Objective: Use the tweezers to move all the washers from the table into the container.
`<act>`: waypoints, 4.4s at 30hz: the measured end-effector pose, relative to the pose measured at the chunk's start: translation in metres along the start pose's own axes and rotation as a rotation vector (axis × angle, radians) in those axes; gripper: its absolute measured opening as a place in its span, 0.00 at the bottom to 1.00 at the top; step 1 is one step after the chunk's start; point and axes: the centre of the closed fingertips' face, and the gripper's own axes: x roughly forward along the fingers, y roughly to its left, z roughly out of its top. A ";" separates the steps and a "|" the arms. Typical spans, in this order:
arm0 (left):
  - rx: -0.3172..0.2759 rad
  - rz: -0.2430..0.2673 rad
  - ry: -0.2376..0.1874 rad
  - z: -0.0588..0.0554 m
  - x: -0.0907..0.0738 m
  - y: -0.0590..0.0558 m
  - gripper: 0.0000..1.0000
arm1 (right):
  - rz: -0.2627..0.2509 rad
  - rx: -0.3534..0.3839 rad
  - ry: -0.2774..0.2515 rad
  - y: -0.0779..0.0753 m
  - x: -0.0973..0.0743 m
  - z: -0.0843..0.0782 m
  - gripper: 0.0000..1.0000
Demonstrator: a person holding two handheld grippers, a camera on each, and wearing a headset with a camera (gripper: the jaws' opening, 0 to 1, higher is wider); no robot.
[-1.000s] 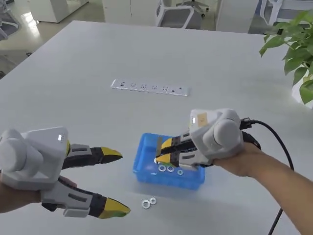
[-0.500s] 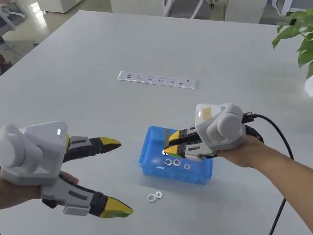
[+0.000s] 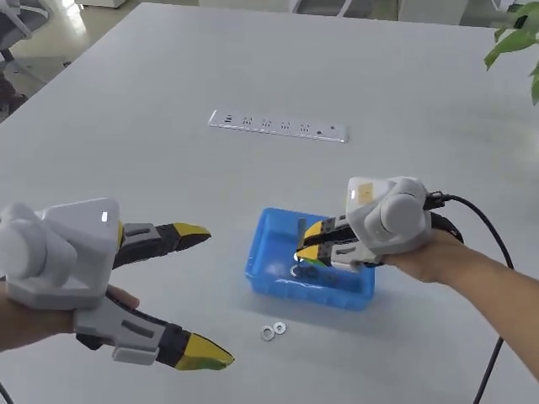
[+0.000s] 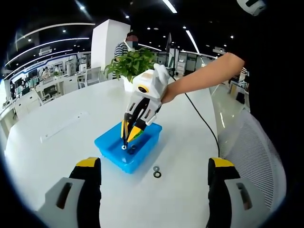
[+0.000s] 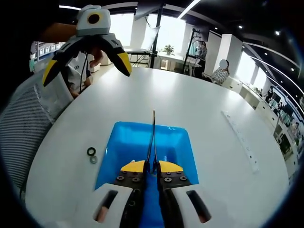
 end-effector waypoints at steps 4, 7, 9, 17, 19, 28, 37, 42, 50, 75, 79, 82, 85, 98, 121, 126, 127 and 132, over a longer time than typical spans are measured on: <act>-0.004 -0.001 0.005 -0.001 0.001 0.001 0.99 | 0.001 0.006 0.001 0.000 0.000 -0.002 0.09; -0.001 0.004 0.001 0.002 0.001 0.004 0.99 | 0.001 0.011 -0.001 -0.001 0.001 -0.002 0.09; 0.003 0.003 -0.001 0.004 0.002 0.006 0.98 | 0.000 0.010 0.000 0.000 0.000 -0.003 0.09; 0.024 -0.015 0.012 0.016 0.012 0.018 0.78 | 0.000 0.011 0.001 0.000 0.000 -0.002 0.09; 0.043 -0.019 0.012 0.021 0.015 0.021 0.74 | 0.000 0.011 0.000 0.000 0.000 -0.002 0.09; 0.116 -0.053 0.049 0.035 0.036 0.033 0.58 | 0.003 0.007 0.003 0.001 0.000 -0.002 0.09; 0.173 -0.089 0.081 0.043 0.056 0.038 0.43 | 0.003 0.004 0.006 0.001 -0.002 -0.003 0.09; 0.208 -0.095 0.108 0.044 0.067 0.044 0.35 | 0.003 0.007 0.003 0.001 -0.002 -0.004 0.09; 0.249 -0.124 0.127 0.047 0.085 0.049 0.27 | 0.003 0.005 0.002 0.001 -0.002 -0.004 0.09; 0.331 -0.175 0.209 0.037 0.111 0.057 0.07 | 0.015 -0.007 -0.002 0.002 0.000 -0.003 0.09; 0.334 -0.183 0.206 0.037 0.110 0.057 0.07 | 0.016 -0.006 -0.003 0.002 -0.001 -0.003 0.09; 0.341 -0.187 0.206 0.037 0.110 0.057 0.07 | 0.017 -0.008 -0.001 0.002 0.000 -0.003 0.09; 0.346 -0.193 0.206 0.037 0.110 0.056 0.07 | 0.020 -0.018 0.006 0.003 0.000 -0.003 0.10; 0.341 -0.201 0.209 0.037 0.111 0.056 0.07 | 0.010 -0.021 0.023 0.002 -0.003 -0.005 0.13; 0.309 -0.195 0.222 0.038 0.112 0.056 0.07 | -0.105 0.121 -0.004 0.003 -0.051 -0.008 0.29; 0.305 -0.193 0.223 0.038 0.110 0.056 0.06 | -0.145 0.155 -0.003 0.004 -0.064 -0.011 0.33; 0.305 -0.192 0.224 0.038 0.110 0.056 0.06 | -0.151 0.161 -0.006 0.004 -0.066 -0.011 0.33; 0.307 -0.187 0.224 0.039 0.110 0.054 0.06 | -0.184 0.200 -0.004 0.007 -0.076 -0.017 0.37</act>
